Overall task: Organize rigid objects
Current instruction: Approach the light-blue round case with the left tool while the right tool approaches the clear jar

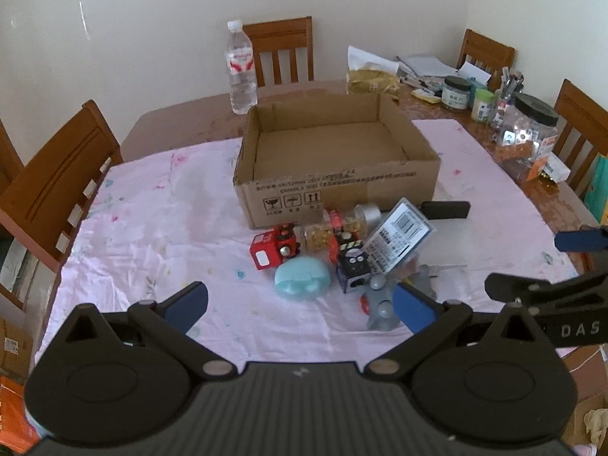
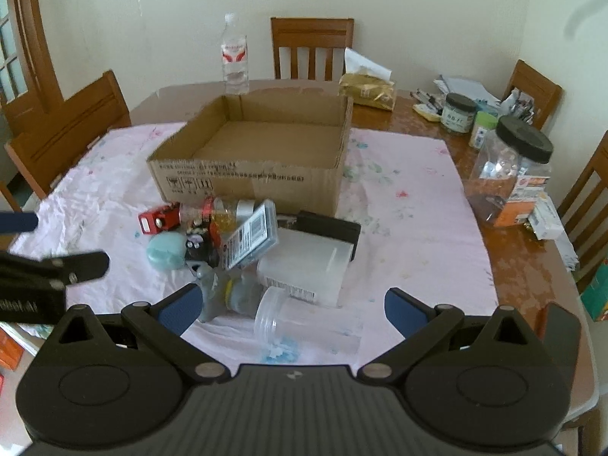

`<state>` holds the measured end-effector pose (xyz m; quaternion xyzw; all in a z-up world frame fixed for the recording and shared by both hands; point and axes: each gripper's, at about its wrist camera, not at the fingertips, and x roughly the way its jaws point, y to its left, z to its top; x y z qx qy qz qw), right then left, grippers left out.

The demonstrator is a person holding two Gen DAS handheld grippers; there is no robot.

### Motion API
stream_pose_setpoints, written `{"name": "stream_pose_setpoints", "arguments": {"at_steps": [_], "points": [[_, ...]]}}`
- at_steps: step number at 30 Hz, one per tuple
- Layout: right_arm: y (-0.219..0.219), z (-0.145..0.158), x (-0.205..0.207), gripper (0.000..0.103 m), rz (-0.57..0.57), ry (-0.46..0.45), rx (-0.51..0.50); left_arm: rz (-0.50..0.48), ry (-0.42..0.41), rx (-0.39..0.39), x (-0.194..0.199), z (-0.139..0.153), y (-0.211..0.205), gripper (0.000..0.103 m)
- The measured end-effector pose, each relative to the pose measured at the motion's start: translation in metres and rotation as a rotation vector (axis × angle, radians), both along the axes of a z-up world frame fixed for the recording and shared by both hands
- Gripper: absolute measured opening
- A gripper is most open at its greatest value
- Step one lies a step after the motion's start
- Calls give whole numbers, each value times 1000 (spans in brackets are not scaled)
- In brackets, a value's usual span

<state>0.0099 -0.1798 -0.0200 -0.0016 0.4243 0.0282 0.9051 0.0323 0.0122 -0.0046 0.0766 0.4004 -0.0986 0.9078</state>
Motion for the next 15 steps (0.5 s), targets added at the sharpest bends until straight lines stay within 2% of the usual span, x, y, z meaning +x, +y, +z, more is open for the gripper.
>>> {"name": "stream_pose_setpoints", "arguments": {"at_steps": [5,15], "points": [[2,-24,7,103,-16,22,-9,-5,29,-3,13,-18,13,102],[2,-56,26,103,-134,76,-40,-22,98,8,46,-52,23,102]]}}
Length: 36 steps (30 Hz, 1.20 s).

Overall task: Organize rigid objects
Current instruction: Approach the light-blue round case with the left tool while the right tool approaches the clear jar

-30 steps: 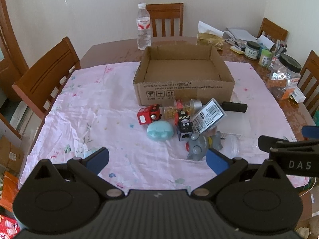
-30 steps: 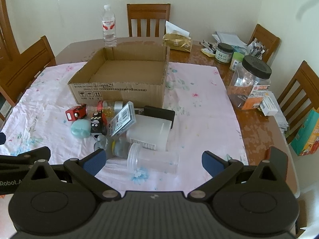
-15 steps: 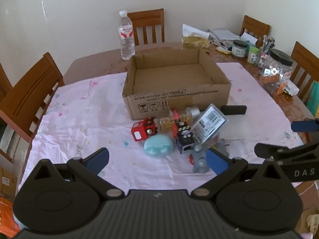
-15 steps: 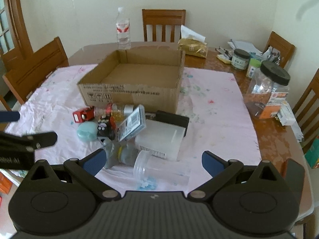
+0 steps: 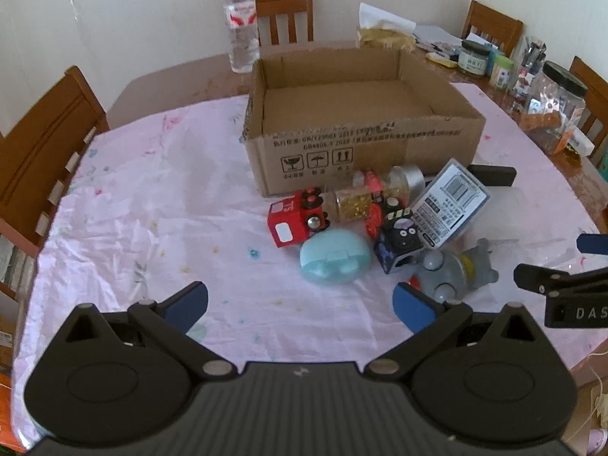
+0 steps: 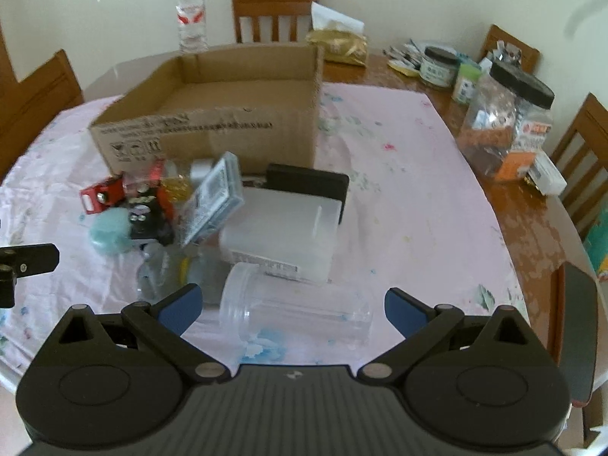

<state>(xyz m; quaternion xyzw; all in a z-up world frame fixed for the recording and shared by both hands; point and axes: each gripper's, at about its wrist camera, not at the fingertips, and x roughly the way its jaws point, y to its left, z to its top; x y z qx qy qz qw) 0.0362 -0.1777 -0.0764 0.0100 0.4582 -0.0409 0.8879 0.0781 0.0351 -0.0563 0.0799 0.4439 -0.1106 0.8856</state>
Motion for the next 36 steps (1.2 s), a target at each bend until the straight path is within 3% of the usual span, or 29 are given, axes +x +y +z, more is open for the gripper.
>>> {"name": "stream_pose_setpoints", "arguments": {"at_steps": [6,20,23,36], "points": [[-2,-12,2,103,-20,52,-15,-11,27,-18,26,-14,-5,102],[-4,-29,9,103,-55,107,-13,105,65,-46,89,-50,-11,103],[-4,-30,12,103,-52,110,-15,122,82,-73,90,-56,-9,103],[-6,-34,12,103,5,126,-31,166,117,-48,55,-56,23,102]]}}
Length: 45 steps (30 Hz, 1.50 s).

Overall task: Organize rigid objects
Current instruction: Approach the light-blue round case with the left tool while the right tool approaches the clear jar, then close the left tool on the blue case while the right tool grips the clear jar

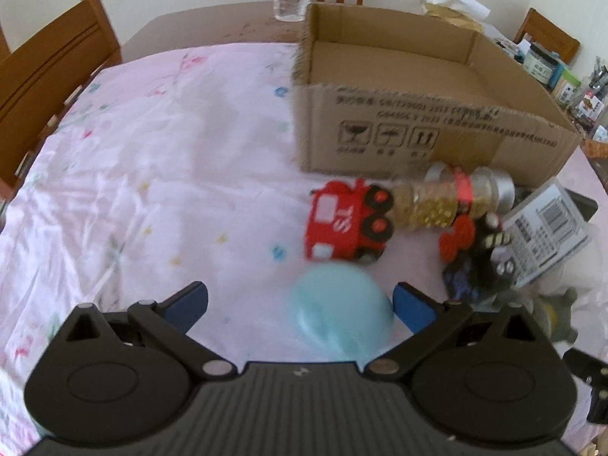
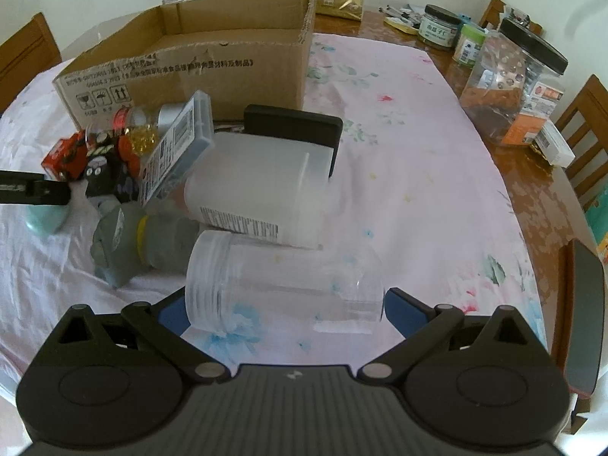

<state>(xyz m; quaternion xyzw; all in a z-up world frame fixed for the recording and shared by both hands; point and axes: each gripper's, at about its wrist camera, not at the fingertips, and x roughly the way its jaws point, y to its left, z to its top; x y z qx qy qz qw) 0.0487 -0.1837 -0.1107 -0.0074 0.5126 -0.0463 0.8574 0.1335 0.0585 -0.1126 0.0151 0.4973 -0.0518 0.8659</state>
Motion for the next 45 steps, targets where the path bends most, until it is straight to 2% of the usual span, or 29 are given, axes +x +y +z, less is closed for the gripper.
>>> {"name": "stream_pose_setpoints", "arguments": {"at_steps": [4,10,20,23,27,29,32,37,41,45], "points": [[-2,-5,-4,103,18,18,-8,5,32,50,-5,-7,5,103],[-11,-13,-8,103,24,11,40,24,24,29,-9,-10,12,103],[-10,-16,-16,103,47,-44,30,24,-11,32,-13,-11,8,103],[-10,-16,-19,103,46,-49,30,9,-19,36,-12,-10,6,103],[-10,-16,-19,103,44,-49,29,-58,-52,70,-12,-9,-4,102],[-10,-16,-20,103,41,-51,28,-86,-59,67,-11,-8,-5,97],[-9,-16,-20,103,37,-52,26,-110,-66,28,-12,-6,-4,81],[-9,-16,-20,103,31,-49,25,-145,-86,8,-12,-4,-6,70],[-8,-15,-18,103,15,-31,23,-149,-91,6,-12,-1,-9,53],[-4,-12,-17,103,7,-17,7,-135,-89,8,-13,-1,-11,52]]}}
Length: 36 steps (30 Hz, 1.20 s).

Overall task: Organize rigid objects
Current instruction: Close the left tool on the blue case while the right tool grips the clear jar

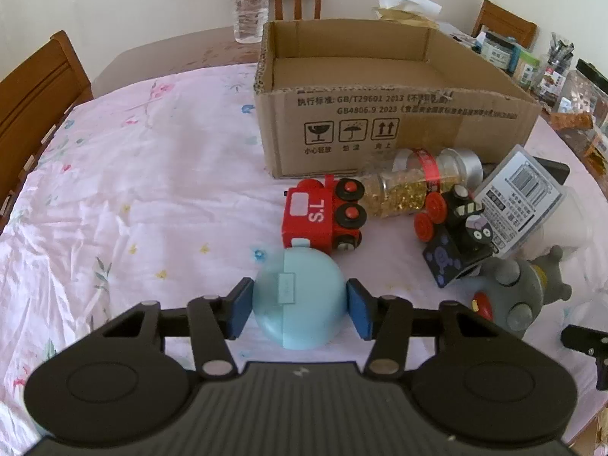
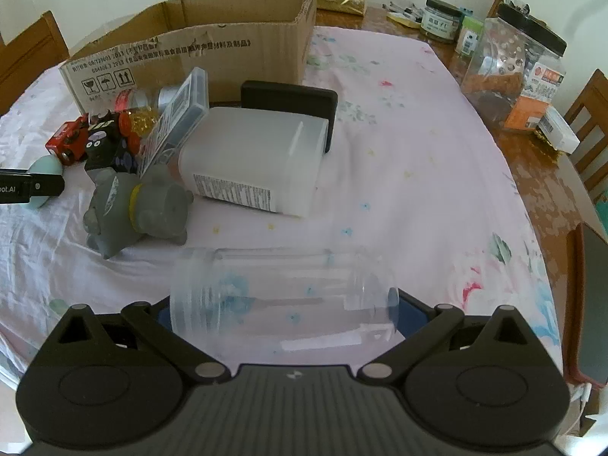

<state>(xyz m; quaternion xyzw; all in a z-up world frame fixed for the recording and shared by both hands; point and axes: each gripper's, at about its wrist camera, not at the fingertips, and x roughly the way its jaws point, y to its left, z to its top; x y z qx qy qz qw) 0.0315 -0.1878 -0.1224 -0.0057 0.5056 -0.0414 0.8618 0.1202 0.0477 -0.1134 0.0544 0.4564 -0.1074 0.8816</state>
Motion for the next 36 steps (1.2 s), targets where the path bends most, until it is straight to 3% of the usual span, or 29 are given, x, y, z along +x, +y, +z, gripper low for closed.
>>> {"name": "stream_pose_setpoints", "arguments": {"at_steps": [14,18,36], "points": [[12,14,0,103,-10,16,-36,-1,1,-4,5,-1,1,52],[14,12,2,96,5,38,-59,-6,9,-10,7,0,2,52],[14,42,13,96,64,6,-117,-154,17,46,6,16,9,52]]}}
